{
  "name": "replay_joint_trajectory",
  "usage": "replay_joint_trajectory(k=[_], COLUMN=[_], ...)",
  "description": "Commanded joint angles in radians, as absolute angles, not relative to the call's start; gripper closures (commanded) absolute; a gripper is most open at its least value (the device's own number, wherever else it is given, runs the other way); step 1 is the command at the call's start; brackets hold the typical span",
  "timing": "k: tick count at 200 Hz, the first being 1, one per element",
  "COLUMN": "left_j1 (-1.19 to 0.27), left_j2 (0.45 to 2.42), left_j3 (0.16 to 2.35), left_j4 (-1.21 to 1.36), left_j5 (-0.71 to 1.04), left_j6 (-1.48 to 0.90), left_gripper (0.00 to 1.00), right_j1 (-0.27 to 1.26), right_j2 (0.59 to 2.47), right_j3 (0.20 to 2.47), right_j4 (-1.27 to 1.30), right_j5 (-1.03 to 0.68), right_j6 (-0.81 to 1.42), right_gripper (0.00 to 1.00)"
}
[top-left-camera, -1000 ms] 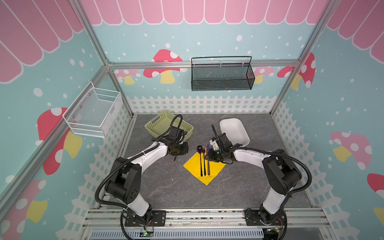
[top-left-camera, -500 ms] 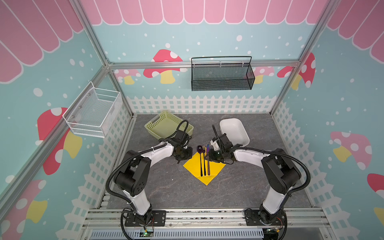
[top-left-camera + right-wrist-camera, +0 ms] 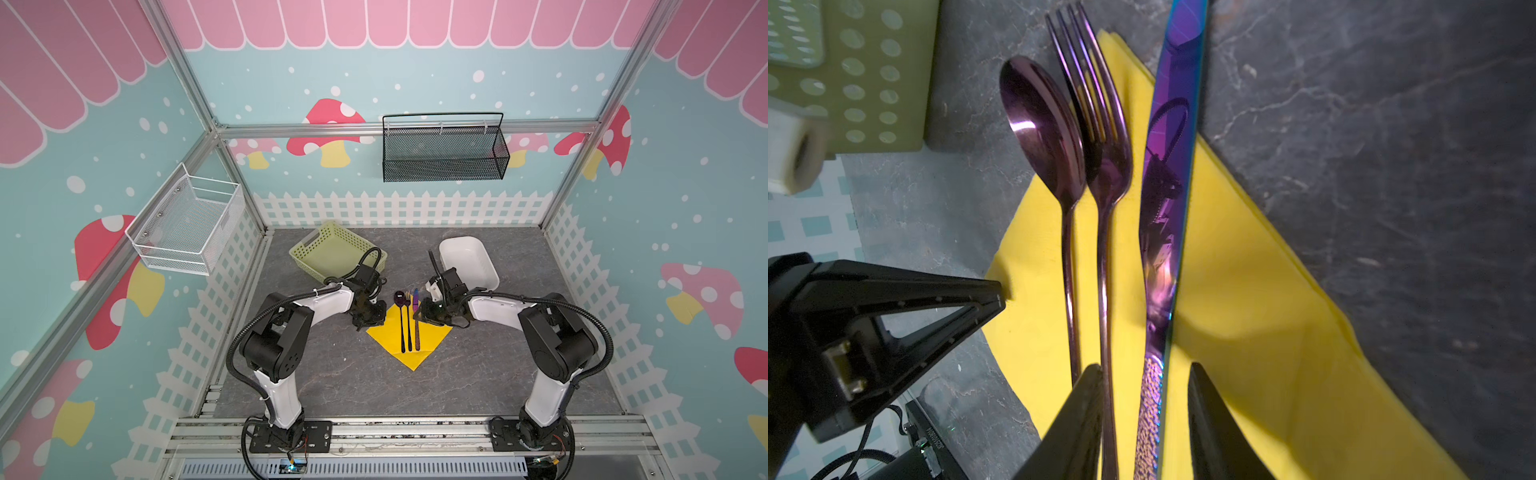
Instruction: Place the utensils on the paper napkin and roll it up
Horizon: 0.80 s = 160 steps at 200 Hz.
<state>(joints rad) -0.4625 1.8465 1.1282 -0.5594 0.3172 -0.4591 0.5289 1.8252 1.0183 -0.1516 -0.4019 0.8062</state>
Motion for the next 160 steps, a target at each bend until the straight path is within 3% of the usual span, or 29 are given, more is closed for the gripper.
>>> replay_joint_trajectory(k=[1, 160], left_j1=[-0.467, -0.468], left_j2=[1.87, 1.888], left_j3=[1.16, 1.17], left_j4=[-0.586, -0.607], left_j5=[0.31, 0.287], left_j6=[-0.442, -0.433], left_gripper=[0.98, 0.99], right_j1=[0.521, 0.516], right_j2=[1.849, 1.888], right_j3=[1.02, 1.003], right_j4=[-0.122, -0.048], right_j5=[-0.438, -0.509], right_j6=[0.801, 0.829], right_gripper=[0.64, 0.66])
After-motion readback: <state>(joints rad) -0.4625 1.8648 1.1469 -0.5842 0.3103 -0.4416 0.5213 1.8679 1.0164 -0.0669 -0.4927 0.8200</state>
